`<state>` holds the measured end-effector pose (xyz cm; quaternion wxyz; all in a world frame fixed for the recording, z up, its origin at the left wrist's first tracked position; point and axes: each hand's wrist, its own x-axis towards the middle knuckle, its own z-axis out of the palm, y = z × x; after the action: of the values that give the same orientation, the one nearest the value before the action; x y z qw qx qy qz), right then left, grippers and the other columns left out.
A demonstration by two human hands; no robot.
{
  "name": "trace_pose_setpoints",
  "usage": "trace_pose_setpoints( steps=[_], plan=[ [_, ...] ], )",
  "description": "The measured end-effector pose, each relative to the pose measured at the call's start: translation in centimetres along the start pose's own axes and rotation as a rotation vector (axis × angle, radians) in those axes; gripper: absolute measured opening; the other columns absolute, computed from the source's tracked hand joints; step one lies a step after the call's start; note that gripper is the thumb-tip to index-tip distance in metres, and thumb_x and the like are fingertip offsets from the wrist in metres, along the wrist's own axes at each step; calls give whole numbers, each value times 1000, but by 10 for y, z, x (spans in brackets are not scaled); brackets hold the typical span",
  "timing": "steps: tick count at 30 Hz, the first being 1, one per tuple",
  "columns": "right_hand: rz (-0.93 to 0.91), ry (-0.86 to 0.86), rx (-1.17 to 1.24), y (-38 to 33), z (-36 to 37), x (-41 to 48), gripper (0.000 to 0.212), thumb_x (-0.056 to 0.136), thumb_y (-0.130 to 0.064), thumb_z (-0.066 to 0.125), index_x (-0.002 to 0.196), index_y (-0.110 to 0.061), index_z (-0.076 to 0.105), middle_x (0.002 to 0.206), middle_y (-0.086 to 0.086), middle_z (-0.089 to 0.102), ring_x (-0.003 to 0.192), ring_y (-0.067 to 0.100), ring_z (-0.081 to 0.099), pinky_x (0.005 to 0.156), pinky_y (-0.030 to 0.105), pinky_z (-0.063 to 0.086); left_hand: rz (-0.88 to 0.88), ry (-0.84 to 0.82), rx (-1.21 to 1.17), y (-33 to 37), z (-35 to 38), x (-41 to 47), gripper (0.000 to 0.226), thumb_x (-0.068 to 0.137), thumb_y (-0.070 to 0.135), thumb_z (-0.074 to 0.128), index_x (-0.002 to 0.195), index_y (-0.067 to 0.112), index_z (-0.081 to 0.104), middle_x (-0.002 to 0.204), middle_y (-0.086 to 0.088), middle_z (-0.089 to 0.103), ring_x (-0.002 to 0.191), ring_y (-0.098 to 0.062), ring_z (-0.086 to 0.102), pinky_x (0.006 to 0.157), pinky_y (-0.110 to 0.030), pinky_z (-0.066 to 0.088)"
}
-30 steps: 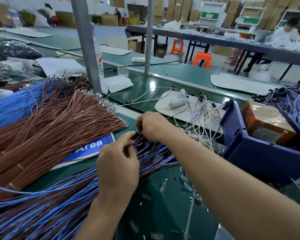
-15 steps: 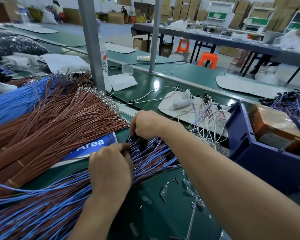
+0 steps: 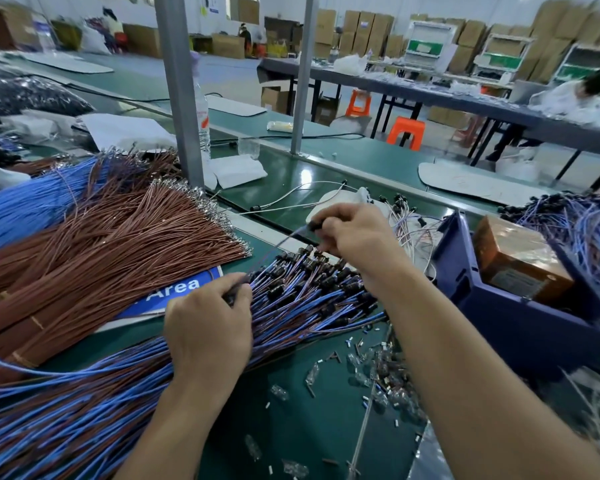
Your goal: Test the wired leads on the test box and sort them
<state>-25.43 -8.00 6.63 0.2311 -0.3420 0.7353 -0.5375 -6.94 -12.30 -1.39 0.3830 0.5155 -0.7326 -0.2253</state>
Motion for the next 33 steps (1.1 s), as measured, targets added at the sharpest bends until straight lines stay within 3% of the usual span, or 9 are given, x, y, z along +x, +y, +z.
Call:
trace_pose_setpoints(
  steps=[3, 6, 12, 15, 17, 22, 27, 30, 33],
  plan=[
    [175, 130, 607, -2, -14, -23, 19, 103, -12, 54, 93, -8, 70, 83, 10, 72, 65, 18, 65, 69, 33, 57, 47, 22, -202, 7, -2, -5, 19, 94, 32, 74, 110, 26, 81, 81, 5, 78, 74, -19, 67, 72, -31, 52],
    [239, 63, 896, -3, -23, -48, 23, 104, -29, 54, 100, -9, 64, 87, 12, 75, 71, 23, 70, 69, 35, 57, 270, -11, -288, 18, -4, -22, 21, 93, 36, 72, 110, 27, 81, 84, 11, 79, 67, -1, 64, 63, -6, 44],
    [156, -19, 1069, -6, -48, -100, 12, 83, -21, 63, 83, -9, 62, 60, 5, 54, 51, 20, 50, 52, 30, 47, 595, -196, -144, 31, -8, -39, 24, 83, 44, 75, 106, 40, 81, 67, 18, 73, 63, -4, 63, 60, -17, 40],
    [94, 178, 898, 10, -91, -125, 18, 70, -29, 67, 74, -11, 64, 52, 0, 32, 45, 17, 25, 46, 30, 30, 409, -525, -423, 32, -23, -31, 22, 76, 42, 86, 97, 46, 81, 50, 16, 55, 44, -2, 42, 47, -10, 30],
    [125, 274, 687, 31, -114, -141, 24, 82, -30, 68, 70, -9, 65, 50, 2, 28, 46, 17, 20, 49, 34, 21, 363, -659, -442, 34, -32, -21, 16, 78, 32, 89, 84, 45, 82, 52, 10, 64, 45, -5, 45, 45, -16, 34],
    [190, 402, 206, 70, -149, -175, 44, 100, -23, 61, 58, -9, 69, 45, 8, 47, 35, 13, 35, 40, 23, 27, 339, -630, -262, 59, -33, -23, 15, 72, 27, 89, 72, 39, 82, 61, 7, 74, 52, -6, 66, 50, -12, 47],
    [94, 302, -574, 81, -143, -200, 23, 82, -48, 65, 69, -29, 68, 50, -12, 58, 48, 7, 50, 50, 26, 40, -304, -949, -1159, 105, 9, -67, 8, 65, 19, 78, 57, 17, 76, 55, 0, 64, 40, -3, 54, 43, -12, 47],
    [104, 238, -204, 78, -132, -205, 25, 82, -45, 64, 80, -23, 76, 64, -8, 71, 60, 10, 65, 61, 26, 54, -322, -1214, -1094, 125, 37, -97, 16, 69, 13, 86, 58, 17, 75, 57, -2, 63, 41, -4, 52, 41, -13, 45],
    [155, 219, 173, 80, -127, -207, 20, 90, -14, 62, 80, -13, 79, 66, -1, 73, 47, 3, 56, 46, 14, 43, -104, -1187, -880, 133, 54, -110, 14, 76, 19, 83, 67, 11, 76, 60, -10, 65, 44, -12, 54, 44, -17, 43]
  ],
)
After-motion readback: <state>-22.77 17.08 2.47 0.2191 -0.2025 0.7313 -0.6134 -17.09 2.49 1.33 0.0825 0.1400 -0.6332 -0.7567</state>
